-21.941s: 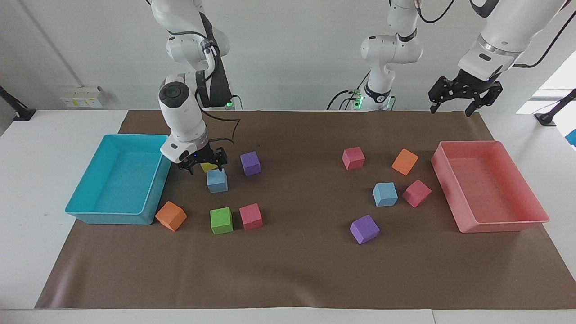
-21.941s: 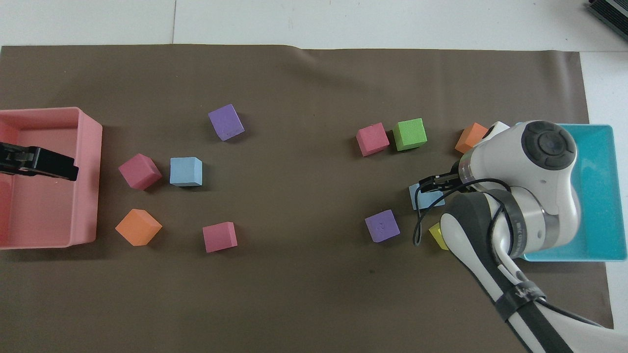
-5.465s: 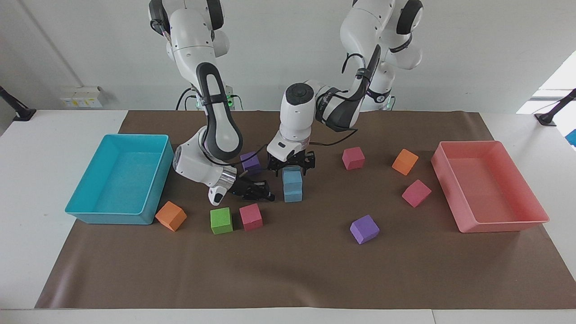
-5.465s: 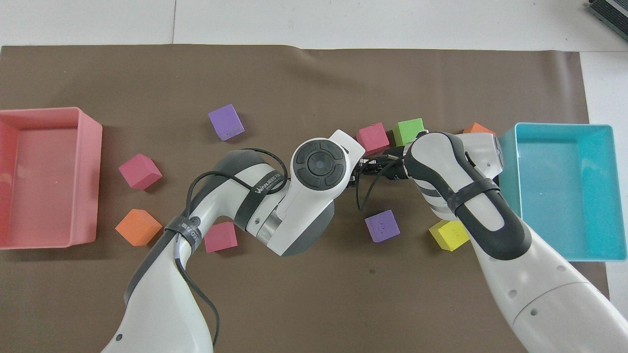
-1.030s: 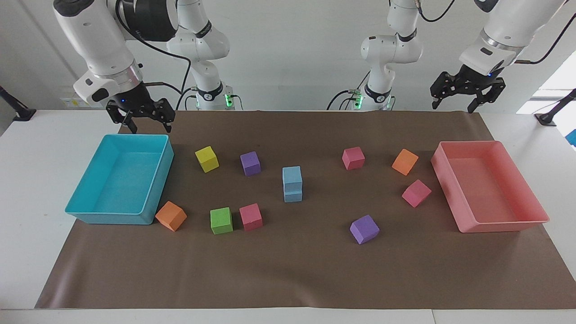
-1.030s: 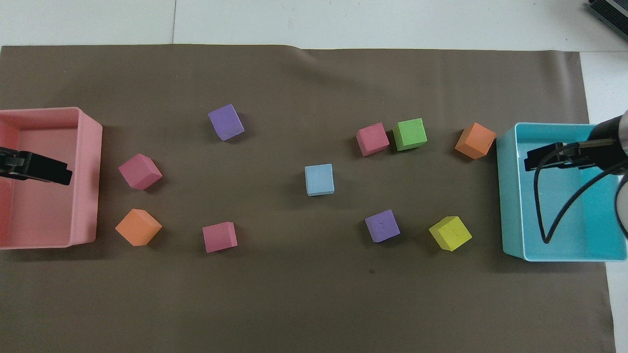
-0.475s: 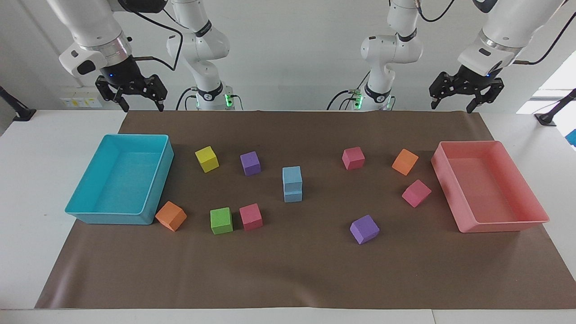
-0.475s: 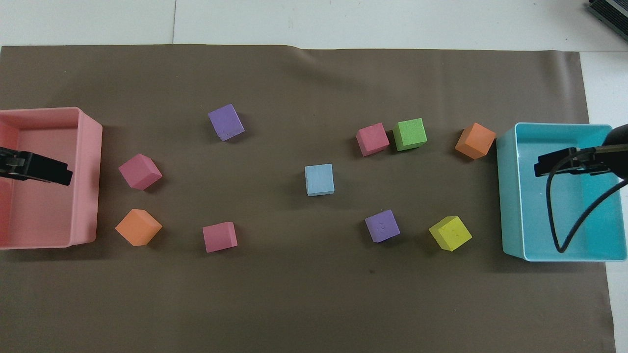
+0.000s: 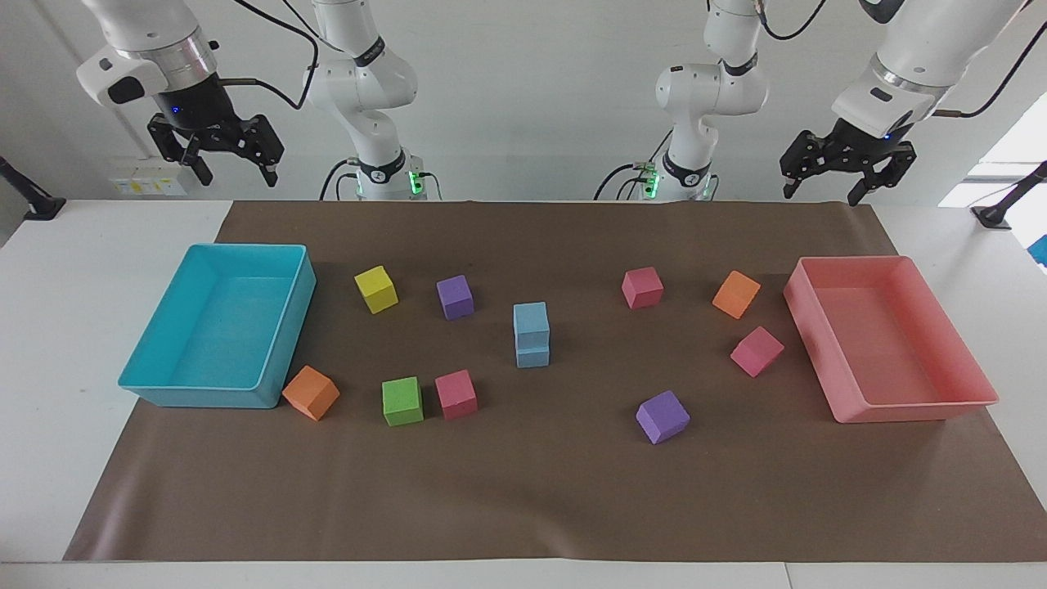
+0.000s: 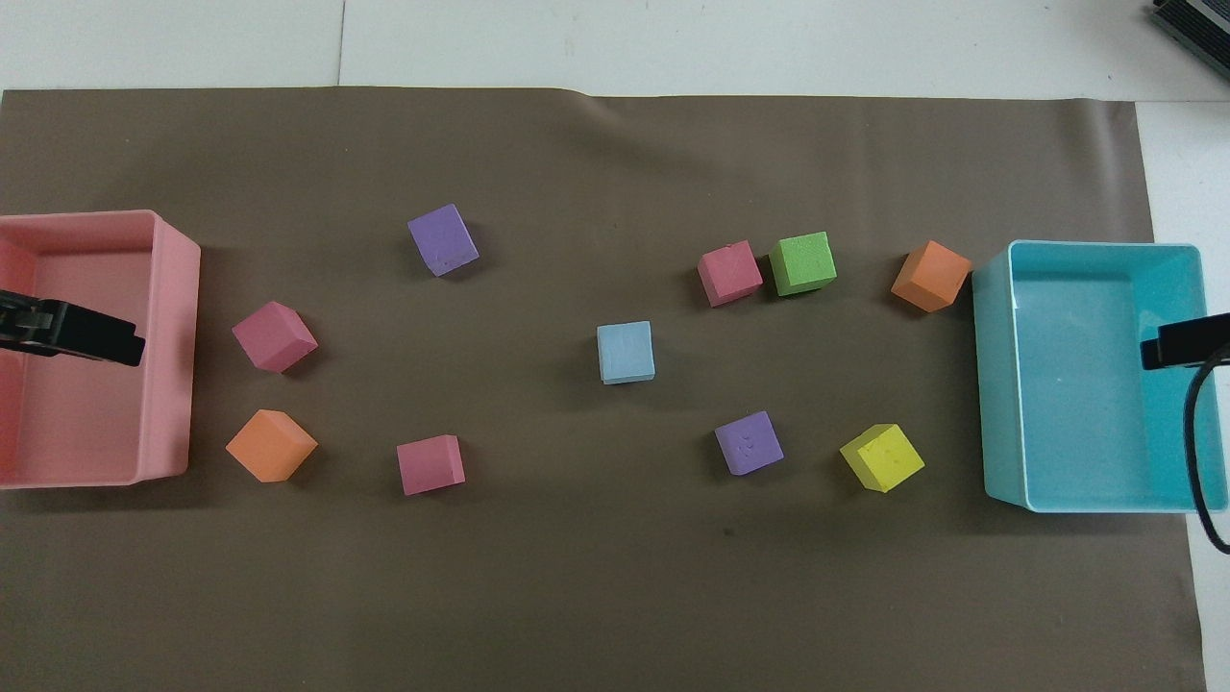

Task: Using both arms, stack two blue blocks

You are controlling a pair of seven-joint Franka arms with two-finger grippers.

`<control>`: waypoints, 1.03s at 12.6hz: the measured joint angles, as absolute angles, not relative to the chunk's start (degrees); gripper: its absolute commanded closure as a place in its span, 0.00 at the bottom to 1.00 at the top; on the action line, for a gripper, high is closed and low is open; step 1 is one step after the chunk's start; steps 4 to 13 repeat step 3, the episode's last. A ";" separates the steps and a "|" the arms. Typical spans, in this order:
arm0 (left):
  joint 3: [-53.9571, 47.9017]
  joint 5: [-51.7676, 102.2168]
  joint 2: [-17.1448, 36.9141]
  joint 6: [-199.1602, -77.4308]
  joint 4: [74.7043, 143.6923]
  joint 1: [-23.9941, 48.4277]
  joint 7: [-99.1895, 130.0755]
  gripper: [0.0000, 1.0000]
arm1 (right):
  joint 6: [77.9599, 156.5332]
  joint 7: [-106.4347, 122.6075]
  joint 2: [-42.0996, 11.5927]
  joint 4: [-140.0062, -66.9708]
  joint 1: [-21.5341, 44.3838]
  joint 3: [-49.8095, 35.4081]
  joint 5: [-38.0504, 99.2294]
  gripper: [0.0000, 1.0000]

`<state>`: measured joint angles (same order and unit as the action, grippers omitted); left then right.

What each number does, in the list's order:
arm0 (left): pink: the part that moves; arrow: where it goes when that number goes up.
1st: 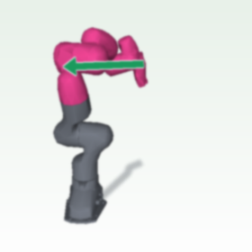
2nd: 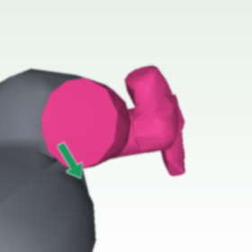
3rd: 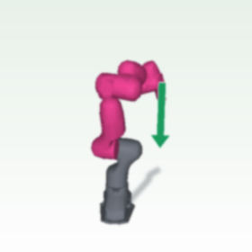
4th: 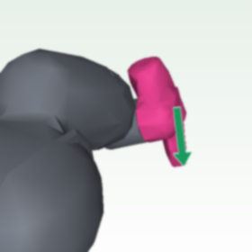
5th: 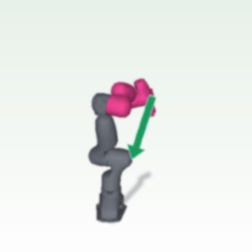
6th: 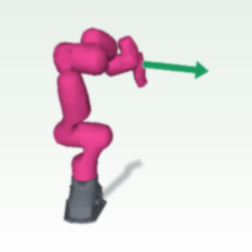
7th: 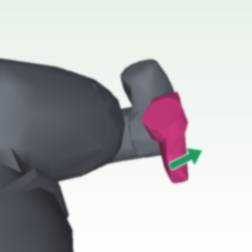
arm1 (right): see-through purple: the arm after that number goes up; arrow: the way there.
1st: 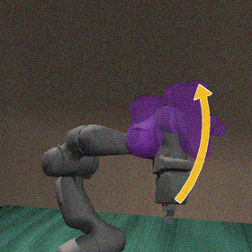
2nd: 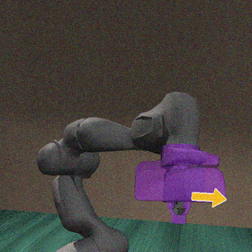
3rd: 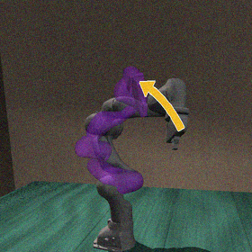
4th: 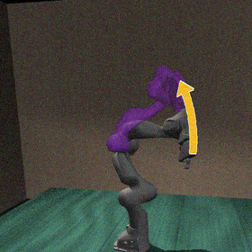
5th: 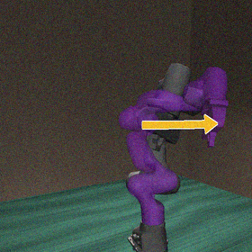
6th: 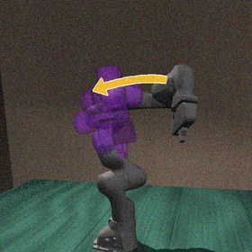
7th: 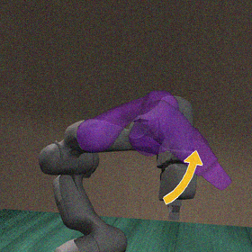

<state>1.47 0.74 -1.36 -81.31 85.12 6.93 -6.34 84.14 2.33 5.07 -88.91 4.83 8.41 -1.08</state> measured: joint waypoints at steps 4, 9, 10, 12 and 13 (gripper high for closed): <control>1.47 0.74 -1.36 -81.31 85.12 6.93 -6.34 0.00 | 84.26 4.25 5.07 -89.12 4.90 7.89 -1.08 0.00; 1.47 0.74 -1.36 -81.31 85.12 6.93 -6.34 0.00 | 84.26 4.25 5.07 -89.12 4.90 7.89 -1.08 0.00; 1.47 0.74 -1.36 -81.31 85.12 6.93 -6.34 0.00 | 84.26 4.25 5.07 -89.12 4.90 7.89 -1.08 0.00; 1.47 0.74 -1.36 -81.31 85.12 6.93 -6.34 0.00 | 84.26 4.25 5.07 -89.12 4.90 7.89 -1.08 0.00; 1.47 0.74 -1.36 -81.31 85.12 6.93 -6.34 0.00 | 84.26 4.25 5.07 -89.12 4.90 7.89 -1.08 0.00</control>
